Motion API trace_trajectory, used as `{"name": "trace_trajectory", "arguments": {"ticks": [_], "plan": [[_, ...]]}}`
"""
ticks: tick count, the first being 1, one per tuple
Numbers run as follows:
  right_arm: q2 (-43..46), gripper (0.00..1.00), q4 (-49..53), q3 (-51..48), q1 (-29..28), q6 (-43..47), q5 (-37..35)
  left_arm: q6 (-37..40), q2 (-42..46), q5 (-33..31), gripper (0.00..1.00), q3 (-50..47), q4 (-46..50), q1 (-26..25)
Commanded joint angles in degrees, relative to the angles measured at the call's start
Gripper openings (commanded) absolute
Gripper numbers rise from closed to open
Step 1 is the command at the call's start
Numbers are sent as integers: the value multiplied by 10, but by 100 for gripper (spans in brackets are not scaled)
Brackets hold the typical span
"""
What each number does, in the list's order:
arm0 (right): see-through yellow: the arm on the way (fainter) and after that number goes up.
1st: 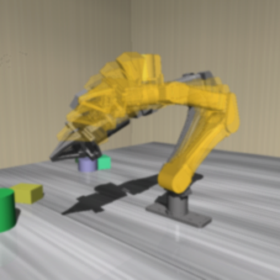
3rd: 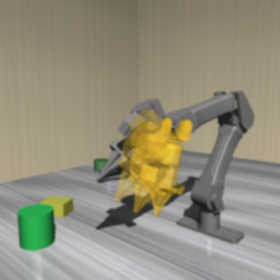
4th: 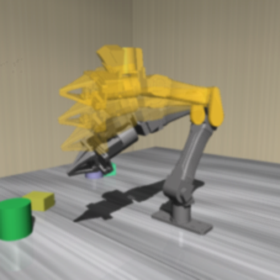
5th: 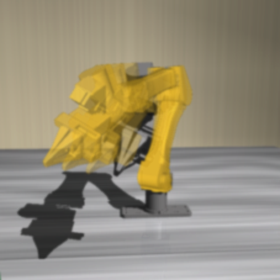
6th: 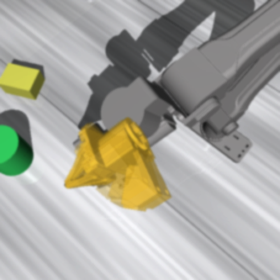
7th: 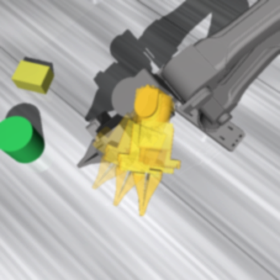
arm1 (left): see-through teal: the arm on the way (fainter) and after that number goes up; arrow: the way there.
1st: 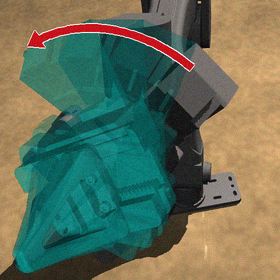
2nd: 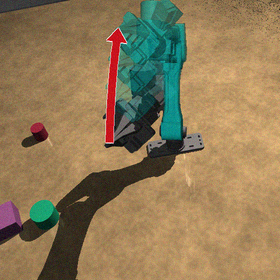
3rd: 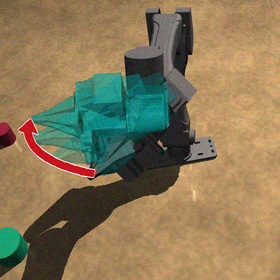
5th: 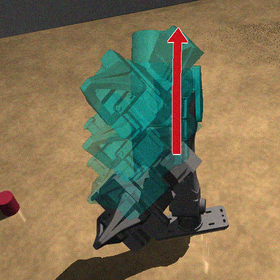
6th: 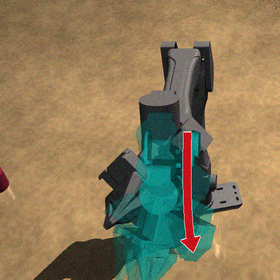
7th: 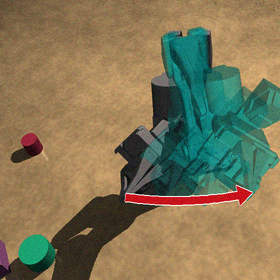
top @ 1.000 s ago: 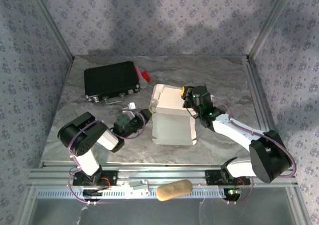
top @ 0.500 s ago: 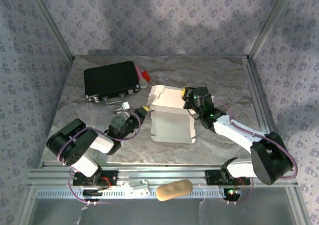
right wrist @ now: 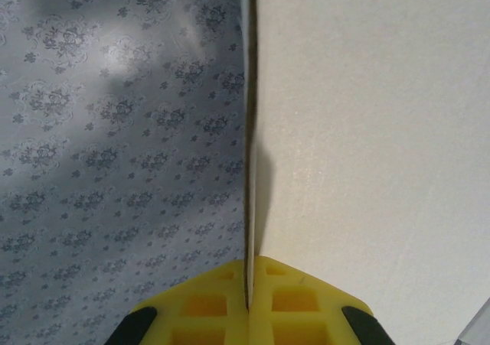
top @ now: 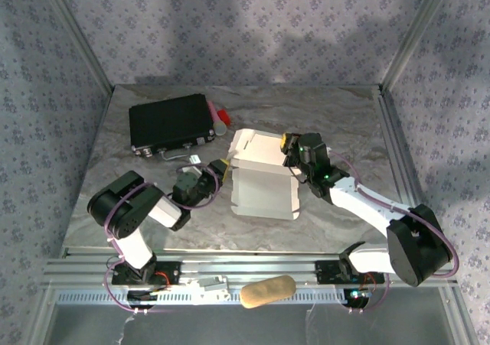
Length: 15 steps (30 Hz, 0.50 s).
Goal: Fold the paper box
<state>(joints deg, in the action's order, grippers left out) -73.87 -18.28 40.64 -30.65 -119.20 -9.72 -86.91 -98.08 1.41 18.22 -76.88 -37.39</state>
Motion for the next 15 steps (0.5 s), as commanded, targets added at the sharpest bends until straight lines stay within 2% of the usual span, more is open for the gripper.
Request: {"name": "trace_trajectory", "arguments": {"ticks": [1,15], "plan": [[10,0,3,11,2,-31,-9,-14,-20,-2,32,17,-38,0],[-8,0,-17,9,7,-39,-4,4,-15,-14,33,39,-38,-32]]}}
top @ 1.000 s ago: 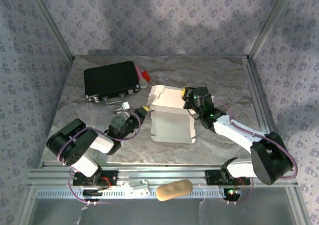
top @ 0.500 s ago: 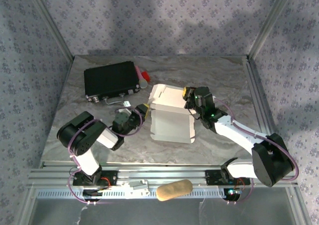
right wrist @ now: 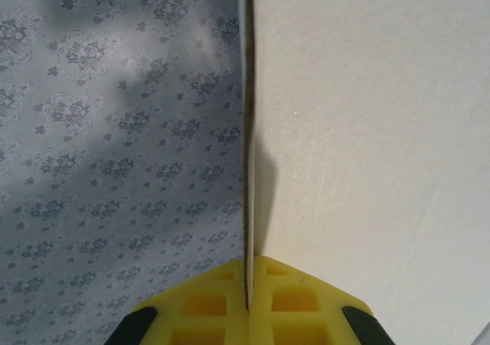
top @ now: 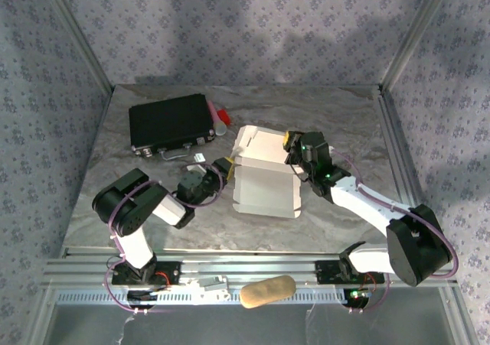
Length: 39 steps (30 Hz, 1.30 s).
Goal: Fold the paper box
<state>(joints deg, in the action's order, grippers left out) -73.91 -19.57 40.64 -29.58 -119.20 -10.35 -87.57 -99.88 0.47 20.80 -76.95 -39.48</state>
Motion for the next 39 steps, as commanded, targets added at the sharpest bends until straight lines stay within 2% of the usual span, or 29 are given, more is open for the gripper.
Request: {"name": "trace_trajectory", "arguments": {"ticks": [1,14,23,29,32,36,39], "plan": [[-8,0,-4,8,-3,-39,1,12,2,-5,34,14,-37,-15],[-11,0,-12,-1,-7,-37,3,25,-31,9,39,39,-37,-33],[-8,0,-13,-7,-16,-8,-5,37,-33,13,40,15,-31,-28],[-5,0,-25,-9,-19,76,-29,43,-11,24,56,-43,-12,-4],[-13,0,-30,1,-18,114,-31,55,20,30,60,-73,4,7],[-45,0,-73,8,-19,150,-18,87,117,38,61,-91,120,21],[-73,0,-91,22,-25,179,1,138,248,36,60,-75,313,36]]}}
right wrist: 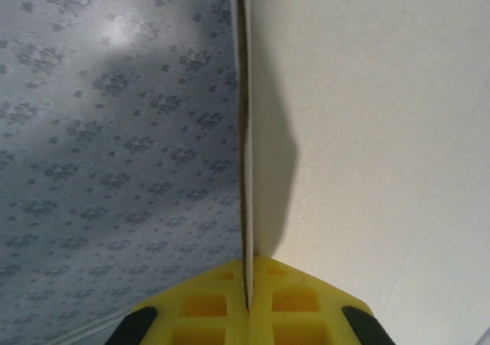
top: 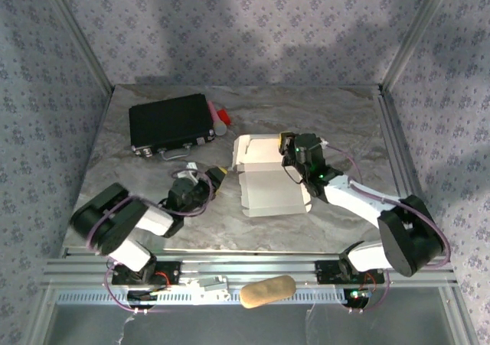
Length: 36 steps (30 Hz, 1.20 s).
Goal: Fold the paper box
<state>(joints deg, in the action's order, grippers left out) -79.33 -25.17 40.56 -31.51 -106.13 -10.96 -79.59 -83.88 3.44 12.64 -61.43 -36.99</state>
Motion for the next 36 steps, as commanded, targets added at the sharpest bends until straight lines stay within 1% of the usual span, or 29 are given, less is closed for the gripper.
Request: {"name": "trace_trajectory", "arguments": {"ticks": [1,2,4,6,7,8,10,13,15,17,21,26,36], "plan": [[-28,0,-47,24,-10,62,11,85,141,3,60,19,240,18],[-36,0,-53,26,-13,73,14,111,194,-4,59,32,317,28],[-48,0,-78,22,-20,99,23,150,275,-1,58,52,429,58],[-60,0,-115,9,-23,118,30,183,318,43,54,62,471,111],[-65,0,-134,2,-25,127,34,199,323,82,49,68,484,139],[-68,0,-148,-4,-24,136,40,216,317,115,47,73,490,164],[-71,0,-168,-11,-25,154,50,250,290,153,42,85,492,184],[-67,0,-184,-25,-22,181,71,299,233,181,36,96,467,184],[-73,0,-207,-40,-19,194,87,315,195,194,34,95,435,182],[-85,0,-241,-53,-13,199,107,332,173,193,34,98,423,175],[-108,0,-287,-69,-6,206,130,356,155,169,34,100,411,146],[-132,0,-333,-84,1,207,145,363,144,150,34,101,404,125],[-145,0,-356,-114,12,210,164,404,91,139,33,126,396,90]]}}
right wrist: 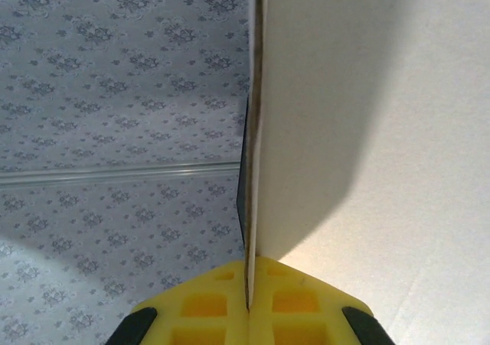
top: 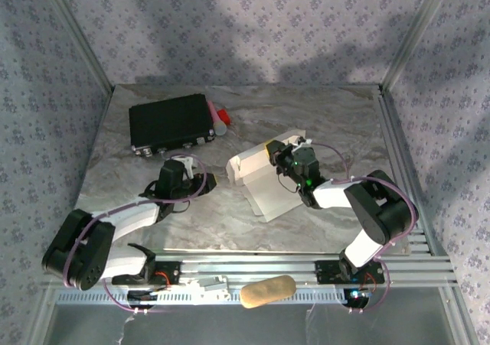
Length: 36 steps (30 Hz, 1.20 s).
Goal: Fold the paper box
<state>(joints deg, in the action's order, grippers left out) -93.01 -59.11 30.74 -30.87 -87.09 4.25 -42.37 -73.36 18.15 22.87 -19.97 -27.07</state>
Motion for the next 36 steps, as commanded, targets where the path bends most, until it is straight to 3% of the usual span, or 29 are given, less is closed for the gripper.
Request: {"name": "trace_trajectory", "arguments": {"ticks": [1,10,20,28,36], "plan": [[-8,0,-15,-19,6,19,14,33,-20,-8,33,27,-22,-10],[-10,0,-20,-44,21,17,26,38,-56,-15,34,56,-33,-35],[-2,0,-11,-37,27,19,36,137,-86,-1,30,68,-71,-64],[-2,0,-11,-34,25,20,37,182,-122,-4,34,70,-140,-97],[-4,0,-22,-38,23,20,34,199,-125,-43,38,74,-150,-129]]}}
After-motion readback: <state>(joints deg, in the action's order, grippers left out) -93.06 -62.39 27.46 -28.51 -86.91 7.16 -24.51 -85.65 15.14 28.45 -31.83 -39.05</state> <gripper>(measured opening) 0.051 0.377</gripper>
